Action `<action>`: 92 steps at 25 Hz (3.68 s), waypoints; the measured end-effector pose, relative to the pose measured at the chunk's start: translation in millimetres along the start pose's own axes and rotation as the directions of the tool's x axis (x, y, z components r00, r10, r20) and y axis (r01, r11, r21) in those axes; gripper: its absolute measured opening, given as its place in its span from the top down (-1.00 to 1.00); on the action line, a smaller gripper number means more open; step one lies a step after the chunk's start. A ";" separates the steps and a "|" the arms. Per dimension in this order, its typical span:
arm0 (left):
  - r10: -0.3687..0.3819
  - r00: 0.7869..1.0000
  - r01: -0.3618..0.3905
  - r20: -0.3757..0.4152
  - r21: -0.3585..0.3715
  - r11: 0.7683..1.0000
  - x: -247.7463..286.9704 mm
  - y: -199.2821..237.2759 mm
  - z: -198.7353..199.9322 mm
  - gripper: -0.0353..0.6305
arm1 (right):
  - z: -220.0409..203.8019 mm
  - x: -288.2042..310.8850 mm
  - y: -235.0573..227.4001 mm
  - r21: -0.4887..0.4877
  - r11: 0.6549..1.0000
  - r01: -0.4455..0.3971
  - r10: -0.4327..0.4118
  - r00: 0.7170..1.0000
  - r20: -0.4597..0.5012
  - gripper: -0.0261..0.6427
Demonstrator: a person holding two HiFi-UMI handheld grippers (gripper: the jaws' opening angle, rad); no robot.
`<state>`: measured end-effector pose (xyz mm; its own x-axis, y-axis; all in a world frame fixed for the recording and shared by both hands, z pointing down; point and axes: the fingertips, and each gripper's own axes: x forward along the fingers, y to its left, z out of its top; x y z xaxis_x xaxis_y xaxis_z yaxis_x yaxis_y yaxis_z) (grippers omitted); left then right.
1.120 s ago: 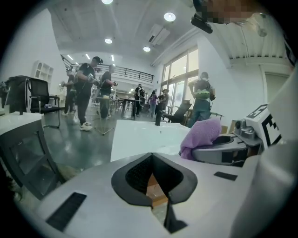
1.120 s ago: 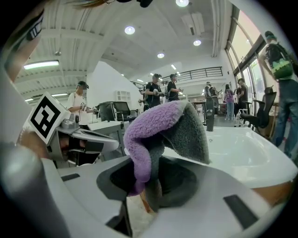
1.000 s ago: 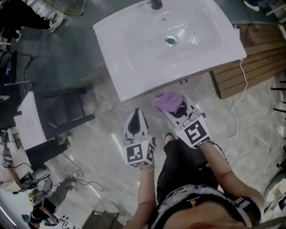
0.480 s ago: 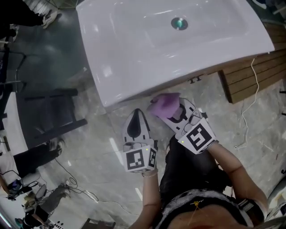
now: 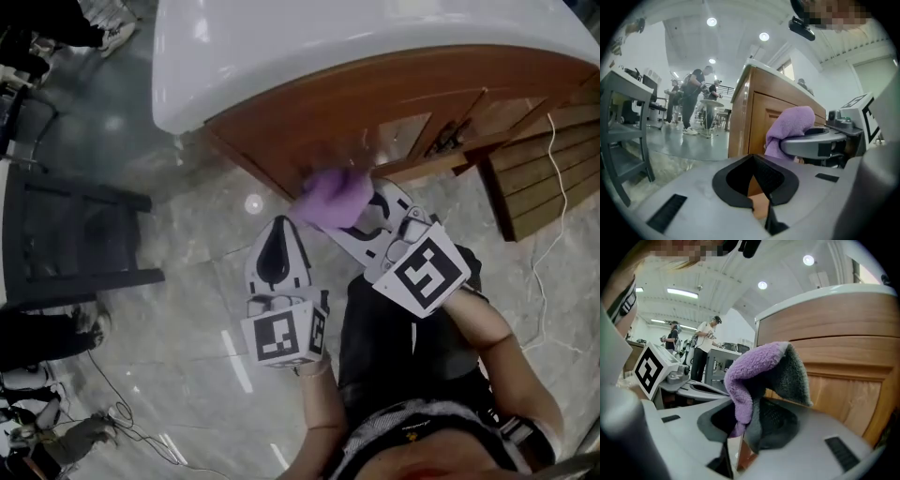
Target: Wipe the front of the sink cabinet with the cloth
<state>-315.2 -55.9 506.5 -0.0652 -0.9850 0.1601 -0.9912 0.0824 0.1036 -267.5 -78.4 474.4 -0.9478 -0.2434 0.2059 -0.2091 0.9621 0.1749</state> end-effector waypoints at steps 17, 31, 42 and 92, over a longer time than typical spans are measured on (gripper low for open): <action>-0.065 0.997 0.064 0.033 0.024 0.998 -36.2 1.2 23.7 0.89 | 75.1 3.5 -6.9 -0.084 0.969 0.233 -0.231 0.972 0.031 0.44; -0.011 0.999 0.010 0.049 0.032 0.999 -45.8 12.2 31.8 0.89 | 79.1 30.7 -13.8 -0.237 0.905 0.353 -0.345 0.935 0.078 0.44; 0.001 0.998 -0.006 0.068 0.068 0.998 -37.0 9.7 36.5 0.89 | 77.2 31.8 -15.0 -0.215 0.911 0.352 -0.331 0.935 0.129 0.44; -0.186 0.982 0.183 0.019 0.105 0.977 6.0 -72.1 19.3 0.89 | 49.2 -55.4 -88.7 -0.082 0.893 0.442 -0.437 0.897 0.072 0.44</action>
<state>-246.4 -70.7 481.1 0.1183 -0.9858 0.1190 -0.9929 -0.1158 0.0275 -208.3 -144.2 400.1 -0.7760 -0.6295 0.0386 -0.5858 0.7421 0.3257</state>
